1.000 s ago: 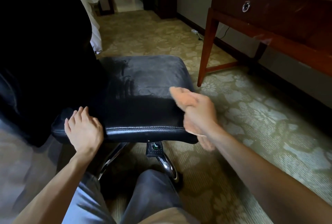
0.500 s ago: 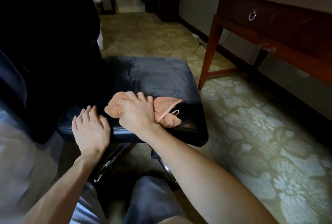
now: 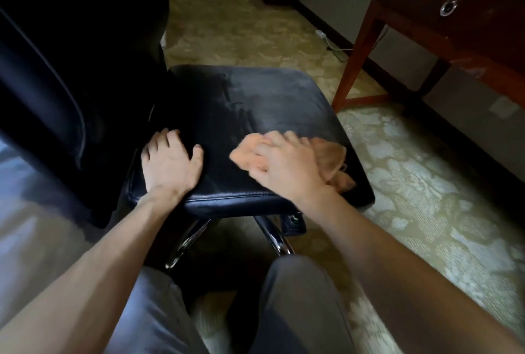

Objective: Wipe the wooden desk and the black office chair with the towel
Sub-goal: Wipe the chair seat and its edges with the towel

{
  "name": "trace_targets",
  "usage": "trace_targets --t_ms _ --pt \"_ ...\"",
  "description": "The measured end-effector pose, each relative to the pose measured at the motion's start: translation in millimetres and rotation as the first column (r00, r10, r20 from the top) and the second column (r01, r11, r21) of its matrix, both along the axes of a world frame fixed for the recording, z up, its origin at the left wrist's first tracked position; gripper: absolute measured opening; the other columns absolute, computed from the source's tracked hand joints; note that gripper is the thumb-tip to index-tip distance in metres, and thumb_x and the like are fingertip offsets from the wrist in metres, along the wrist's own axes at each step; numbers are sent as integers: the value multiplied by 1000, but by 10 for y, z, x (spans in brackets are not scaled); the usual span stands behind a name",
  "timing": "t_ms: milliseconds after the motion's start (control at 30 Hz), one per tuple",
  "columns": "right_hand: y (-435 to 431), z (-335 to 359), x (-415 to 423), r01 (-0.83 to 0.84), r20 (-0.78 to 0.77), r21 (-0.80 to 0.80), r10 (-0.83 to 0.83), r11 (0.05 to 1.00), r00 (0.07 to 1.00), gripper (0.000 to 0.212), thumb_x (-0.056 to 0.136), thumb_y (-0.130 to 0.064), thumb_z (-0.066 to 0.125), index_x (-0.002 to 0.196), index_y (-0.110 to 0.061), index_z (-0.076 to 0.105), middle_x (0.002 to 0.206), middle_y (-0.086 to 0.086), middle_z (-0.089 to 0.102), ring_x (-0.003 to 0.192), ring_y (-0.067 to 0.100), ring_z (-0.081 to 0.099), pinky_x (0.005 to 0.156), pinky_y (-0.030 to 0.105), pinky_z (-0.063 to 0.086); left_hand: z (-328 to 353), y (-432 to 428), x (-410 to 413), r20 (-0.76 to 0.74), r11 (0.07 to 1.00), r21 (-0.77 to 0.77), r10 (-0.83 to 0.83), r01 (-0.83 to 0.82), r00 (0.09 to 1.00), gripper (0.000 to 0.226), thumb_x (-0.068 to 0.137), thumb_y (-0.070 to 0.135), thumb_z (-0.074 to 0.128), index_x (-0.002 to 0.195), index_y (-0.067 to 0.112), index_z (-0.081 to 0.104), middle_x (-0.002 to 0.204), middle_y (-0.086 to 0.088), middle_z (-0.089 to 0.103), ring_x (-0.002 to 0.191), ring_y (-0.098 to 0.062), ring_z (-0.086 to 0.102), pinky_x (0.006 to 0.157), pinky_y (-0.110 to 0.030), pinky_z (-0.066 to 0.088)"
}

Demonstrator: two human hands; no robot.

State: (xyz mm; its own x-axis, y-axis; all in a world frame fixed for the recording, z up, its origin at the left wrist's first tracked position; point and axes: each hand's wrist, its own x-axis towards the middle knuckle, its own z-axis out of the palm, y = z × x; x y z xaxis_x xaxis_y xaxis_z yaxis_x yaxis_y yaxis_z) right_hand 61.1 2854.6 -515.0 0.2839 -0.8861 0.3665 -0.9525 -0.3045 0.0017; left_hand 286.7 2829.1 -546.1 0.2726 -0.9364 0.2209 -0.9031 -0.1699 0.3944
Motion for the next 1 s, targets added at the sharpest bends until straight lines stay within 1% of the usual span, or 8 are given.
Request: trace_targets --t_ms 133,233,300,367,533,633,867,1000 --pt "36 131 -641 221 -13 117 -221 968 975 40 89 -48 63 126 -34 65 122 4 65 108 35 61 88 48 50 -16 -7 -11 2 999 -10 -41 41 999 58 100 42 53 144 5 46 156 -20 41 148 -38 30 121 -51 19" --pt "-25 241 -707 326 94 134 -339 936 936 41 90 -55 45 122 -40 65 117 4 67 104 35 62 87 50 53 -31 -8 -30 21 999 1 -37 37 999 58 100 42 49 145 5 44 158 -21 38 150 -37 27 123 -50 16" --pt "-72 263 -356 287 104 46 -291 957 951 51 89 -61 34 116 -36 69 109 5 69 98 35 64 80 49 55 -38 0 -70 18 999 11 -34 34 999 59 100 42 47 147 6 41 161 -21 34 152 -35 23 124 -50 13" --pt "-162 255 180 180 109 -48 -174 983 979 43 87 -56 47 111 -32 74 107 5 69 95 35 63 77 46 53 -33 0 -91 -1 999 20 -33 33 999 60 100 42 47 149 8 39 163 -20 32 154 -34 20 125 -48 10" --pt "-319 168 917 -30 3 46 30 998 1000 34 87 -43 64 115 -26 73 115 3 65 107 34 58 86 48 45 -43 13 19 -12 999 18 -43 43 999 59 101 42 47 152 13 40 165 -15 31 155 -29 19 125 -44 8" --pt "-391 71 376 15 -46 -27 -17 1000 999 38 81 -45 68 112 -25 75 110 4 67 100 35 60 82 47 47 -43 -31 42 -17 999 -15 -43 43 999 57 101 43 50 150 14 44 163 -15 34 154 -30 23 124 -44 11" --pt "-455 290 -872 379 -98 161 -368 911 925 34 93 -53 60 121 -34 66 121 7 62 110 39 59 91 54 50 -45 -30 110 -29 999 5 -39 39 999 54 101 44 52 147 16 48 162 -12 38 154 -27 25 126 -40 13" --pt "-497 323 -260 250 -67 26 -247 968 967 34 88 -48 64 115 -27 70 111 7 66 102 36 61 84 47 49 -21 -42 73 -31 999 -4 -32 32 999 51 101 41 53 146 16 49 161 -12 40 153 -28 28 125 -43 15"
